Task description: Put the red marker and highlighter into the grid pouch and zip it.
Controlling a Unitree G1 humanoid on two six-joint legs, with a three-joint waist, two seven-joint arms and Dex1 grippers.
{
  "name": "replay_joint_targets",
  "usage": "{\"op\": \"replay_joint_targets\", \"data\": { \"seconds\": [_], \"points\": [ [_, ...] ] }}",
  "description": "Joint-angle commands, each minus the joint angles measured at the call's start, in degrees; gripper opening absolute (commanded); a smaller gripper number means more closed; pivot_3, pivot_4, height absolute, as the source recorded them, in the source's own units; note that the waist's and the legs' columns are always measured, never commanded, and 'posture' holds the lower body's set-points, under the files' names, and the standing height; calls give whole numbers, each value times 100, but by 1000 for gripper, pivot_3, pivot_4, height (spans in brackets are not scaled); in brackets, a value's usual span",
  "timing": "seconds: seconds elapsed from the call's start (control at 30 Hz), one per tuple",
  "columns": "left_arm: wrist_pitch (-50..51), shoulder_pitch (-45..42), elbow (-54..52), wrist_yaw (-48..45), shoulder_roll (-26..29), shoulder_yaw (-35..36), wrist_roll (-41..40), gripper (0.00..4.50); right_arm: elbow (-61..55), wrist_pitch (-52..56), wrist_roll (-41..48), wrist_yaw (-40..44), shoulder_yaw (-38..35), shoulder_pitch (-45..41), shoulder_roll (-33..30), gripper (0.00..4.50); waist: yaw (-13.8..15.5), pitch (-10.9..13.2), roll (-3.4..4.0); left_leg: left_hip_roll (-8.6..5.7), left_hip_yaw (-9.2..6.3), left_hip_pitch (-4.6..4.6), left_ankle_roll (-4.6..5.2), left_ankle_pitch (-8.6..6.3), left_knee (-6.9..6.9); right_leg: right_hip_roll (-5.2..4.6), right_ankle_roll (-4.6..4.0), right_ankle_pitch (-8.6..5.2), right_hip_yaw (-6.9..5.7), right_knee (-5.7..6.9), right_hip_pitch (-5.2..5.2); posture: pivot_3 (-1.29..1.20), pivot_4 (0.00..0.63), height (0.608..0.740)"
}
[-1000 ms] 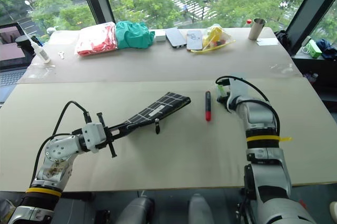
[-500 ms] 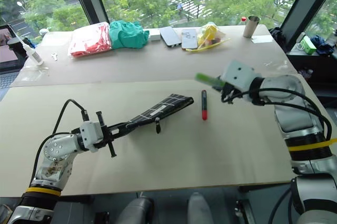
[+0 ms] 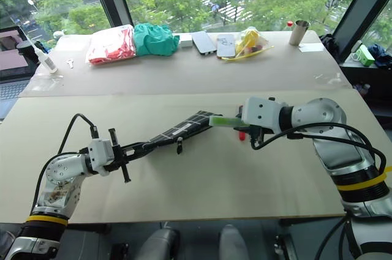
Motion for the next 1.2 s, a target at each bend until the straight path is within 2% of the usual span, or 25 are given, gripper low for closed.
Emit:
{"op": "replay_joint_targets", "data": {
  "seconds": [0.03, 0.4, 0.77, 1.2],
  "points": [
    [-9, -44, -76, -26, -39, 46, -99, 0, -125, -96, -57, 37, -193, -57, -140, 1040, 1, 0, 0, 0, 0, 0, 0, 0, 0, 0, 0, 0, 0, 0, 0, 0, 150, 740],
    [-32, -27, -120, -42, -101, 12, -51, 0, 107, -554, -984, -88, 377, -129, 14, 1040, -3, 0, 0, 0, 0, 0, 0, 0, 0, 0, 0, 0, 0, 1, -1, 0, 150, 740],
    [-43, 24, -135, -23, -136, 7, -26, 0, 190, -530, -941, 29, 181, -279, -10, 1040, -2, 0, 0, 0, 0, 0, -1, 0, 0, 0, 0, 0, 0, 1, -1, 0, 150, 740],
    [-65, -10, -113, -48, -193, -47, 19, 0, -265, 1082, 357, 685, -167, -103, 75, 1040, 3, 0, 0, 0, -1, 0, -1, 0, 1, 0, 0, 0, 0, 0, 1, 0, 150, 740]
  ]
}}
